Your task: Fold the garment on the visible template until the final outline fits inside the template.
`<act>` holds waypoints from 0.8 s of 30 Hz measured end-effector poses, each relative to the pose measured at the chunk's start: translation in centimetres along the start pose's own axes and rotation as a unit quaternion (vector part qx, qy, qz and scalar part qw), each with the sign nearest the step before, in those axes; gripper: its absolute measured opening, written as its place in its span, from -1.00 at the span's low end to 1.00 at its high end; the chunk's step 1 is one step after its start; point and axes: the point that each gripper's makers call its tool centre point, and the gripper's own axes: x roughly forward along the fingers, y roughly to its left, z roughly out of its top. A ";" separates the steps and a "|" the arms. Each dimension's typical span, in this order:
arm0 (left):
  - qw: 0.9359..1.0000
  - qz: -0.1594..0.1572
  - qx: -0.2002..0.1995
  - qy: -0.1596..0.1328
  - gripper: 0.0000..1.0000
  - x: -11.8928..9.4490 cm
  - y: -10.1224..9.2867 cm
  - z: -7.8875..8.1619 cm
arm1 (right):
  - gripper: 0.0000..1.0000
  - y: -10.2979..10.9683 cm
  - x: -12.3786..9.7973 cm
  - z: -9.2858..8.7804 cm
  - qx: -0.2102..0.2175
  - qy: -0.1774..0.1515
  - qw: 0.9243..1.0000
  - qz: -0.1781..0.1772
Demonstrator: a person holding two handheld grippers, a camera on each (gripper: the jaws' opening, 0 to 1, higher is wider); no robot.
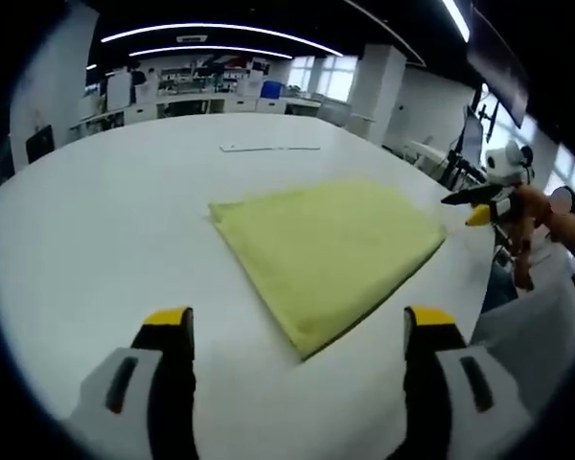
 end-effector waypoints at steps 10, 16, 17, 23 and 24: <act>1.000 0.006 0.011 -0.002 0.83 -1.5 0.1 1.2 | 0.98 0.8 -1.6 2.3 -0.020 -0.017 1.000 0.001; 1.000 0.014 0.027 -0.004 0.80 -2.5 -0.5 2.0 | 0.98 1.5 -2.7 2.9 -0.027 -0.016 1.000 0.004; 0.999 0.016 0.028 -0.006 0.81 -2.7 -0.5 2.1 | 0.98 1.5 -2.7 2.9 -0.027 -0.015 1.000 0.004; 1.000 0.014 0.022 -0.009 0.82 -3.3 0.4 2.2 | 0.98 2.2 -3.7 2.8 -0.029 -0.011 0.999 0.007; 1.000 0.014 0.021 -0.007 0.82 -3.5 0.6 2.2 | 0.98 2.3 -3.9 2.8 -0.030 -0.012 0.999 0.006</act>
